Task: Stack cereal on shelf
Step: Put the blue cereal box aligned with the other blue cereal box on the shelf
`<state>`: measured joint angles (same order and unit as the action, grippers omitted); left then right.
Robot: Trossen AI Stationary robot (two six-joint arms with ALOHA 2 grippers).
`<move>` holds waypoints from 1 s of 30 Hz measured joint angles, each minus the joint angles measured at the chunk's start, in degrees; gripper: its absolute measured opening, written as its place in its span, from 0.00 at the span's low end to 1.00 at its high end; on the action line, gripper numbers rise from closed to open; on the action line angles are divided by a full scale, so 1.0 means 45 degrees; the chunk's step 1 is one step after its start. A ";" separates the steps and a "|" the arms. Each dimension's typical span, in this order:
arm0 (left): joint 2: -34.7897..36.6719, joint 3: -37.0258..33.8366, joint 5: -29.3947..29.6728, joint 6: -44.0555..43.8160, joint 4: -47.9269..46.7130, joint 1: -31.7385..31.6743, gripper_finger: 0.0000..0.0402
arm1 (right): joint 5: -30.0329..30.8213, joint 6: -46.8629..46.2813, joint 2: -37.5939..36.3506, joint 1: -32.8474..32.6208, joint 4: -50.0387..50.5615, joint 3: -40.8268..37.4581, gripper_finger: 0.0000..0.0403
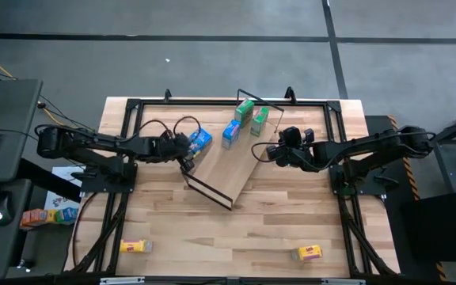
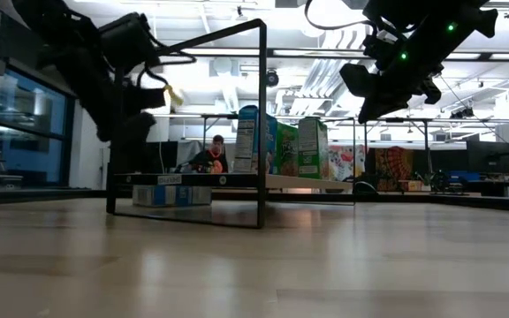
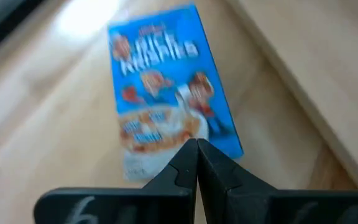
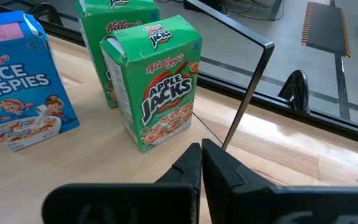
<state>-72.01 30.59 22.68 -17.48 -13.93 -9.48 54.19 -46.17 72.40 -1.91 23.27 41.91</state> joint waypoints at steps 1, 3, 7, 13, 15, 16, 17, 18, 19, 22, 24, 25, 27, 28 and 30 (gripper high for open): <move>0.0146 0.0000 0.0005 0.0249 0.0160 -0.0155 0.00 | 0.0000 0.0000 0.0000 0.0000 0.0000 0.0000 0.00; 0.0442 0.0000 -0.0057 0.0719 0.0497 -0.0482 0.00 | 0.0000 0.0000 0.0000 0.0001 0.0000 0.0000 0.00; 0.0504 0.0000 -0.1771 0.2083 0.1724 -0.1569 0.00 | 0.0000 -0.0004 0.0000 0.0003 -0.0005 0.0000 0.00; -0.0667 0.0004 -0.4122 0.2802 0.3861 -0.3383 0.00 | 0.0002 -0.0058 0.0000 0.0003 -0.0010 0.0000 0.00; -0.1173 0.0012 -0.4477 0.2814 0.4023 -0.3808 0.00 | 0.0000 -0.0058 0.0000 0.0005 -0.0005 0.0000 0.00; -0.1416 0.0000 -0.4775 0.2814 0.3993 -0.3960 0.00 | 0.0005 -0.0058 0.0000 0.0005 -0.0005 0.0000 0.00; -0.1663 0.0000 -0.5117 0.2822 0.4009 -0.4062 0.00 | 0.0002 -0.0058 0.0000 0.0005 -0.0005 0.0000 0.00; -0.1929 0.0000 -0.5431 0.2848 0.4030 -0.4135 0.00 | 0.0004 -0.0054 0.0000 0.0000 0.0000 0.0000 0.00; -0.2136 0.0000 -0.5562 0.2784 0.4021 -0.4193 0.00 | 0.0004 -0.0055 0.0000 0.0005 0.0001 0.0000 0.00; -0.2523 0.0043 -0.5555 0.2621 0.4290 -0.4322 0.00 | 0.0005 0.0005 0.0000 0.0001 0.0015 0.0000 0.00; -0.2564 0.0044 -0.5312 0.2483 0.4360 -0.4453 0.00 | 0.0005 0.0012 0.0000 0.0003 0.0019 0.0000 0.00; -0.2548 0.0039 -0.5077 0.2295 0.4388 -0.4542 0.00 | 0.0005 0.0028 0.0000 0.0005 0.0028 0.0000 0.00; -0.2416 0.0025 -0.4250 0.1885 0.4338 -0.4719 0.00 | 0.0005 0.0032 0.0000 0.0001 0.0032 0.0000 0.00; -0.2315 0.0013 -0.3768 0.1684 0.4218 -0.4813 0.00 | 0.0005 0.0032 0.0000 0.0003 0.0037 0.0000 0.00; -0.2145 0.0005 -0.2656 0.1375 0.3922 -0.4960 0.00 | 0.0005 0.0034 0.0000 0.0000 0.0039 0.0000 0.00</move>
<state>-81.66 30.61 10.72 -11.30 3.72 -31.80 54.22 -46.02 72.40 -1.91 23.44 41.91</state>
